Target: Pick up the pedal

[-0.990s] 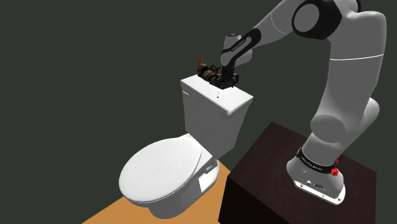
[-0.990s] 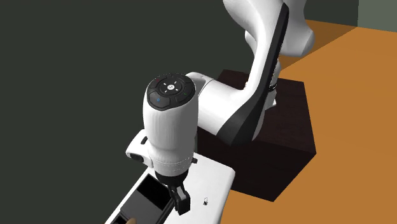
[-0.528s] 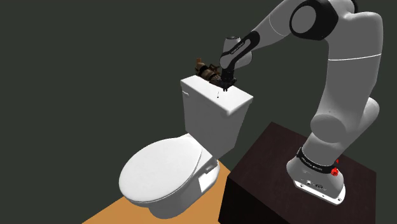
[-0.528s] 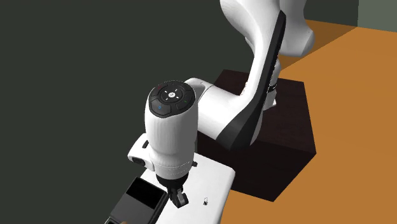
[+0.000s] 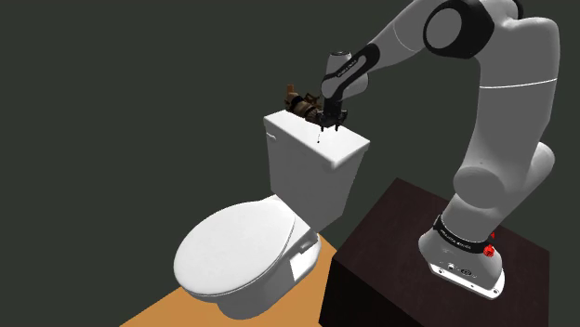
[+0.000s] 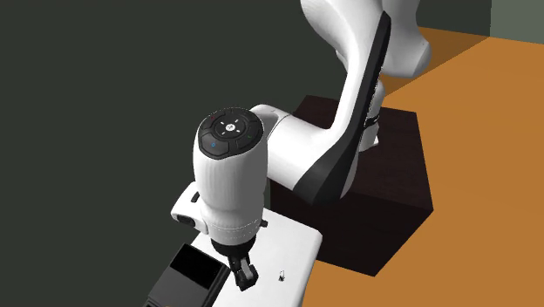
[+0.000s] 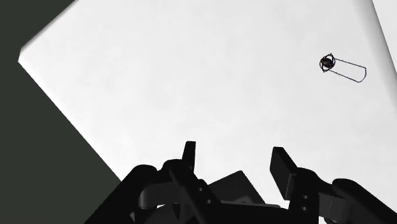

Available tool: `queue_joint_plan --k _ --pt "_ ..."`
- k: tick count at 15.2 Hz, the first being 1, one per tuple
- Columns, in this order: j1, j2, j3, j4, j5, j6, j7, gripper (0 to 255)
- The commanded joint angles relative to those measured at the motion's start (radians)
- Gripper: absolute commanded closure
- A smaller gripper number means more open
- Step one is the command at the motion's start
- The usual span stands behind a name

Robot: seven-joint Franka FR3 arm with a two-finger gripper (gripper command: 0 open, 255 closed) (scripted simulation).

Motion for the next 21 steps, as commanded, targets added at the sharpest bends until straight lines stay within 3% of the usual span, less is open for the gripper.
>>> queue_joint_plan --k 1,4,13,14,21 --pt "-0.017 -0.001 0.006 0.057 0.005 -0.076 -0.055 0" --pt "-0.039 0.014 0.012 0.169 0.009 -0.202 -0.139 0" --pt "-0.039 0.071 0.011 0.144 0.005 -0.121 -0.133 0" --pt "-0.039 0.069 0.011 0.142 0.005 -0.12 -0.134 255" --pt "-0.04 0.07 0.01 0.143 0.005 -0.121 -0.134 255"
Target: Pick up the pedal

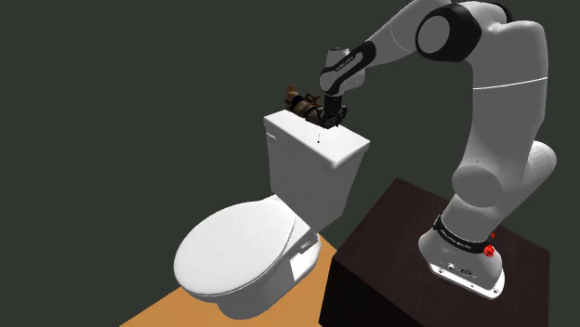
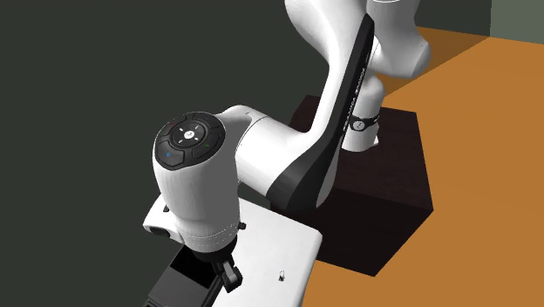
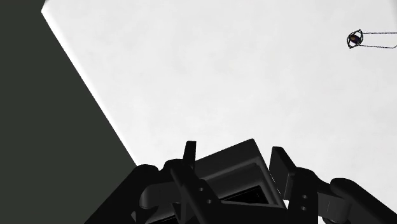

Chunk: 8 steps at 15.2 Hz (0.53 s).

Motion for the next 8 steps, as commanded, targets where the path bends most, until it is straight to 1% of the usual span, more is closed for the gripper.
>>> queue_joint_plan --k 1,8 --pt "-0.001 0.0 -0.001 0.0 0.0 0.001 0.0 255" --pt "-0.001 -0.045 0.001 0.019 0.003 -0.064 -0.003 255"
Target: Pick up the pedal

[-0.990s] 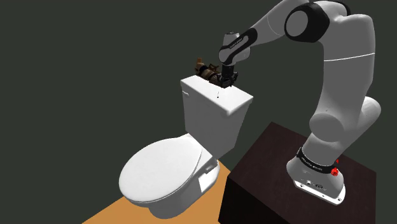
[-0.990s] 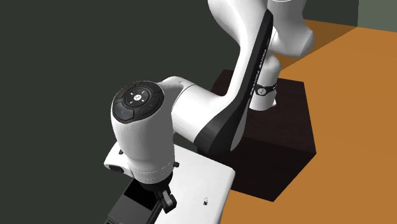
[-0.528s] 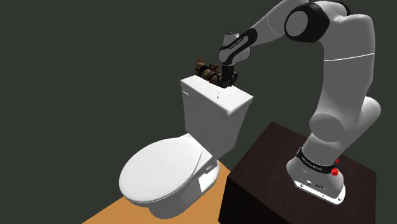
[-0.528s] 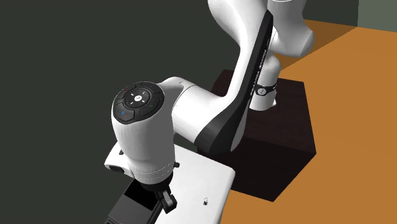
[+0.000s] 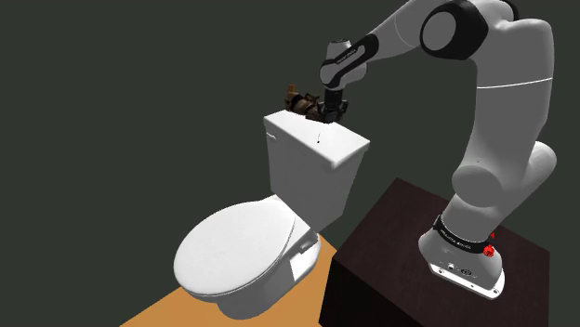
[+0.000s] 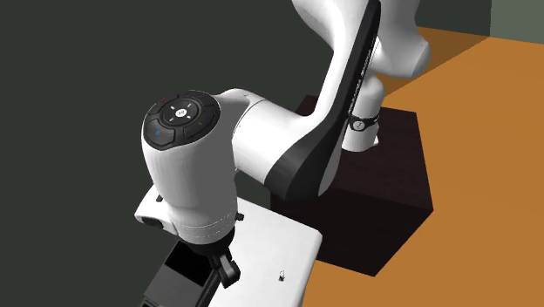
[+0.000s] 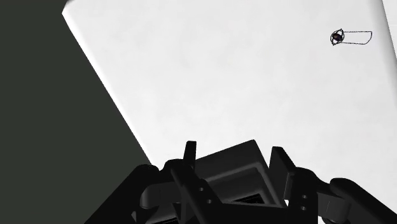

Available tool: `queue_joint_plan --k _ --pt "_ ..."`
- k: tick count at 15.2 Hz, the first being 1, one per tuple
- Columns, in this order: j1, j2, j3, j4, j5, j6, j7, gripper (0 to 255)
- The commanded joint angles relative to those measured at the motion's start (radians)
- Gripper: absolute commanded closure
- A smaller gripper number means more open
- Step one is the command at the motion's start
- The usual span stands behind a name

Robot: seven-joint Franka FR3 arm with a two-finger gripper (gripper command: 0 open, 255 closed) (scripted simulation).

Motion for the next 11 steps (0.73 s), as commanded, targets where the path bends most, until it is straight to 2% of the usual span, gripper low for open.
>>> queue_joint_plan --k 1,11 --pt "0.0 -0.016 0.0 0.005 0.001 -0.02 -0.001 255" --pt "-0.001 -0.067 0.002 0.045 0.005 -0.111 -0.006 255"
